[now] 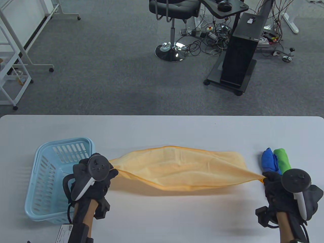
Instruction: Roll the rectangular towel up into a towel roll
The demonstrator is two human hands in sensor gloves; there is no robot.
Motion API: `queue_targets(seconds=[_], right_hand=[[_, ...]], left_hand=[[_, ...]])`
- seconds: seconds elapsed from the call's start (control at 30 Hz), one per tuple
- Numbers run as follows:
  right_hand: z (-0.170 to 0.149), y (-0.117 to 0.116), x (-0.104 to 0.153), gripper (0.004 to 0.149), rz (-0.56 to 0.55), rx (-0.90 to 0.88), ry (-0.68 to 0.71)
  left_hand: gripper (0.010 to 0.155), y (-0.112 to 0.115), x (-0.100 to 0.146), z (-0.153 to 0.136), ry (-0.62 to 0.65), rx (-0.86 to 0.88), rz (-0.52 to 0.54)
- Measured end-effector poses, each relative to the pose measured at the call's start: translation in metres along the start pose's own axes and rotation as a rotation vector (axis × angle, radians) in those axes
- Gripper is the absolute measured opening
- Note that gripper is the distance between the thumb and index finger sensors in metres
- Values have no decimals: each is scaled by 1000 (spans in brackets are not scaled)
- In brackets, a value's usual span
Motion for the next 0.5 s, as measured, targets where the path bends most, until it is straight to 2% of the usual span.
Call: queue_targets(seconds=[0.07, 0.17, 0.33, 0.4, 0.5], right_hand=[[-5, 4, -4, 47, 26, 64, -9], [-6, 4, -12, 47, 75, 42, -19], [11, -10, -35, 45, 79, 153, -6], [19, -18, -47, 44, 88, 187, -7], [29, -34, -66, 44, 99, 212, -16]], left_hand=[[48, 2, -1, 4, -13, -88, -46], [48, 8, -7, 11, -12, -195, -88], [45, 30, -27, 27, -50, -335, -262], [45, 39, -36, 30, -68, -332, -320], [44, 49, -50, 38, -73, -406, -301]])
Point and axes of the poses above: the tracker on the back of each hand, its own z axis roughly to the thumb side, its own x axis roughly from the fingertips to the wrist, y = z × x, the point moved 1 cm from there along -x, roughly from the wrist to the fingertips, and after that the axes turned 9 degrees about z, right-handed, at the moved point
